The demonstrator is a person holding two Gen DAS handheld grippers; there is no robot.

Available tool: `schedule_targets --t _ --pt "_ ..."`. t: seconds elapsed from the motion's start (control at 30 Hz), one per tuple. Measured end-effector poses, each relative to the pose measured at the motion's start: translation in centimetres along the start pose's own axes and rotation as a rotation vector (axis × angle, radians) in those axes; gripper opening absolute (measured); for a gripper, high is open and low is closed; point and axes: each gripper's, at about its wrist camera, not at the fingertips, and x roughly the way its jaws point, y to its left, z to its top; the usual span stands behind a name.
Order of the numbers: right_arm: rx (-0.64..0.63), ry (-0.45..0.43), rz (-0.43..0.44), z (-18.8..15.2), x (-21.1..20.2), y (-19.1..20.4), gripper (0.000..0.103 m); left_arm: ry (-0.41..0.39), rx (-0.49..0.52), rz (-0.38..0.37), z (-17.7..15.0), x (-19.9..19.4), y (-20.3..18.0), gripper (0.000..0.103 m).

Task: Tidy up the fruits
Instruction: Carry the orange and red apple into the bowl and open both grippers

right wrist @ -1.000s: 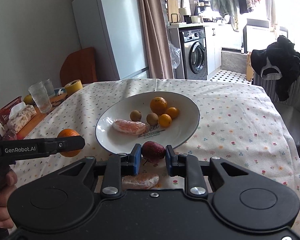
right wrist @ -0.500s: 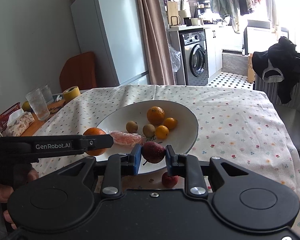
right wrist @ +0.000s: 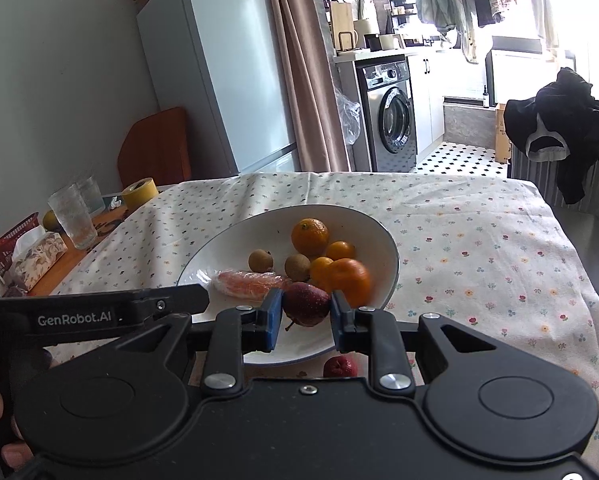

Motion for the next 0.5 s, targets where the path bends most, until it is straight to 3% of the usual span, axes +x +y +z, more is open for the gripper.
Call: schedule_targets --t 0.1,0.2,0.5 --pt "0.002 -0.012 -0.001 0.2 -0.1 0.1 0.028 0.000 -0.015 0.022 -0.4 -0.6 0.7 0.084" --pt "-0.025 -0.068 -0.025 0.3 -0.9 0.8 0.050 -0.002 -0.036 0.032 -0.7 -1.2 1.4 0.087" --pt "-0.006 -0.069 -0.032 -0.6 -2.8 1.3 0.066 0.012 -0.042 0.044 -1.7 -2.7 2.2 0.096"
